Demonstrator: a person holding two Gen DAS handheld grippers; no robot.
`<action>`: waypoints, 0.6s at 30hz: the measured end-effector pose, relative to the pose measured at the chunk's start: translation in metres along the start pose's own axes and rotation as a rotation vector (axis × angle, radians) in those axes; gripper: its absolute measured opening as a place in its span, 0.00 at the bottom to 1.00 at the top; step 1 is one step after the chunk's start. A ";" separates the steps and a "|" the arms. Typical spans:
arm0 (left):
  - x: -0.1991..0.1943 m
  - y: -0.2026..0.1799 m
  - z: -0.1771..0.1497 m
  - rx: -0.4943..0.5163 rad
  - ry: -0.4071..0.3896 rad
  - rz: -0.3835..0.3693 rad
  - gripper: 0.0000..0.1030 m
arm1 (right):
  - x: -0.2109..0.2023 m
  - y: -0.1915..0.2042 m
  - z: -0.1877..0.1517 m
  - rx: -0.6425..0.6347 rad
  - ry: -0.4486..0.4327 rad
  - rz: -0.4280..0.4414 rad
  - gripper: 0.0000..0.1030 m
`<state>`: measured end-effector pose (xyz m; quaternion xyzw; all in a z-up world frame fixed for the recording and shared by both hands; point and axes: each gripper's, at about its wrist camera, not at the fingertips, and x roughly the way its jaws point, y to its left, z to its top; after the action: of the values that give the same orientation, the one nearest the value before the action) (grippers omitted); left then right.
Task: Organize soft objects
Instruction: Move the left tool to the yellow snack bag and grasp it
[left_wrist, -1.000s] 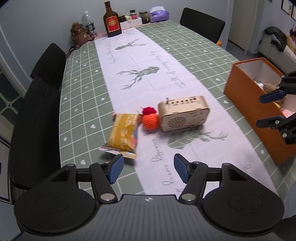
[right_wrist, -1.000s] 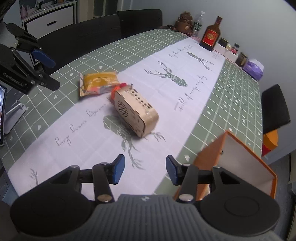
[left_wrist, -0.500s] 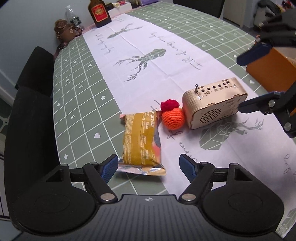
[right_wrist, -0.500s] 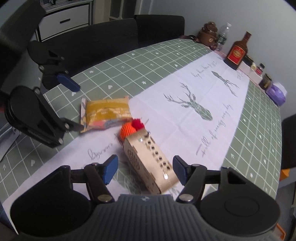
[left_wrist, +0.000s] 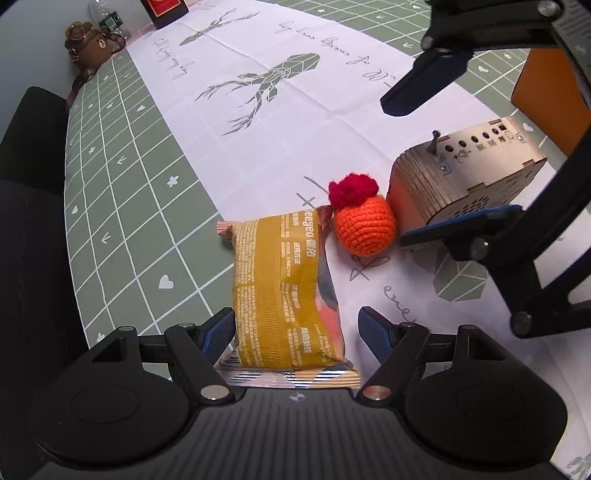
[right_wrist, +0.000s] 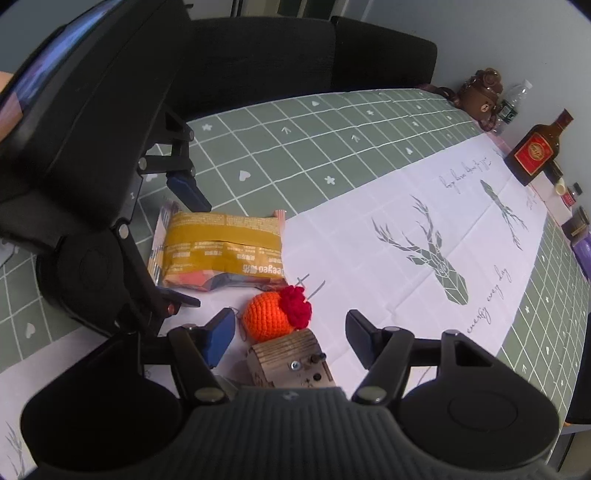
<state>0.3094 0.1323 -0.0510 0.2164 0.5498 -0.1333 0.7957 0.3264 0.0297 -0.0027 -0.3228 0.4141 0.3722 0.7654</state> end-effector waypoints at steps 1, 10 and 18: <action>0.002 0.001 0.000 -0.006 0.001 0.000 0.84 | 0.003 -0.001 0.001 0.002 0.004 0.005 0.64; 0.006 0.011 -0.004 -0.045 0.015 -0.032 0.61 | 0.027 -0.003 0.010 -0.004 0.042 0.043 0.64; 0.002 0.020 -0.015 -0.075 0.054 -0.019 0.58 | 0.057 0.002 0.022 -0.068 0.144 0.047 0.59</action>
<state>0.3068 0.1570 -0.0539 0.1846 0.5779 -0.1140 0.7867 0.3551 0.0662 -0.0431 -0.3648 0.4625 0.3797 0.7134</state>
